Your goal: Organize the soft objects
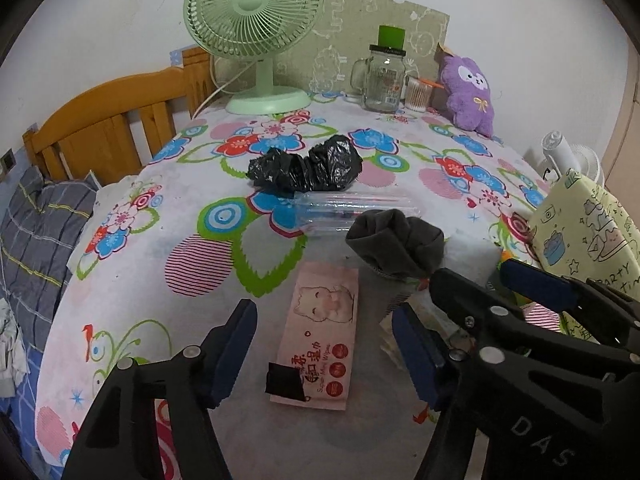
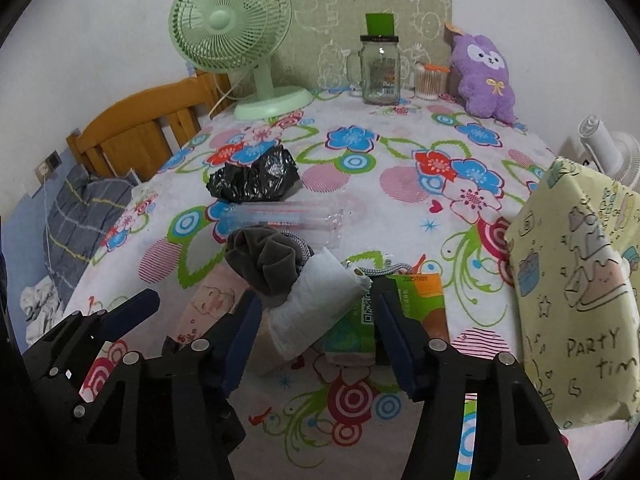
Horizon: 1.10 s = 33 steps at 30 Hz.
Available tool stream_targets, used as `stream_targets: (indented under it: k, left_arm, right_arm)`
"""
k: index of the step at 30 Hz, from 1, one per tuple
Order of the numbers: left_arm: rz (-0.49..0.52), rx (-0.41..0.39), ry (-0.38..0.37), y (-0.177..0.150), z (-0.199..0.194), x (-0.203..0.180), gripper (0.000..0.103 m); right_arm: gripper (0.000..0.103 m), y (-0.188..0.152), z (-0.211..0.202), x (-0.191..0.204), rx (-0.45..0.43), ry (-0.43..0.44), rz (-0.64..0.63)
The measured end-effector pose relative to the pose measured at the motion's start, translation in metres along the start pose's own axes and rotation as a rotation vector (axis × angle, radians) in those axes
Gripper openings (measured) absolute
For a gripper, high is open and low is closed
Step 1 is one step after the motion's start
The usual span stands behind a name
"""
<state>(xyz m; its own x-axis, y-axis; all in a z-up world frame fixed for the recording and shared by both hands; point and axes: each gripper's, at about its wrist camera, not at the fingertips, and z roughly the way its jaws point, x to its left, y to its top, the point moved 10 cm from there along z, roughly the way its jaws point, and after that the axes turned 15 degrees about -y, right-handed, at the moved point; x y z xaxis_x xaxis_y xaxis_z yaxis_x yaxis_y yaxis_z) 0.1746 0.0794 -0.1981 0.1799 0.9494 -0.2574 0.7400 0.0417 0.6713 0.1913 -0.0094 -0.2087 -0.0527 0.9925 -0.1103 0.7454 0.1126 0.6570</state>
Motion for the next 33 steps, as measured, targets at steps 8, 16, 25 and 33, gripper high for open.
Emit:
stream_targets:
  k: [8, 16, 25, 33]
  left_arm:
    - [-0.014, 0.039, -0.013, -0.005, 0.014, 0.004, 0.056]
    - [-0.021, 0.043, 0.008, -0.008, 0.016, 0.006, 0.041]
    - [-0.020, 0.039, 0.002, -0.008, 0.009, -0.004, 0.040]
    - [-0.019, 0.017, 0.011, -0.004, -0.003, -0.014, 0.040]
  right_arm:
    - [0.052, 0.000, 0.012, 0.010, 0.023, 0.004, -0.021]
    - [0.030, -0.001, 0.016, 0.015, 0.031, 0.014, -0.045]
    - [0.021, -0.005, 0.013, 0.014, 0.055, 0.049, -0.031]
    - [0.020, -0.003, 0.000, 0.008, 0.040, 0.063, -0.017]
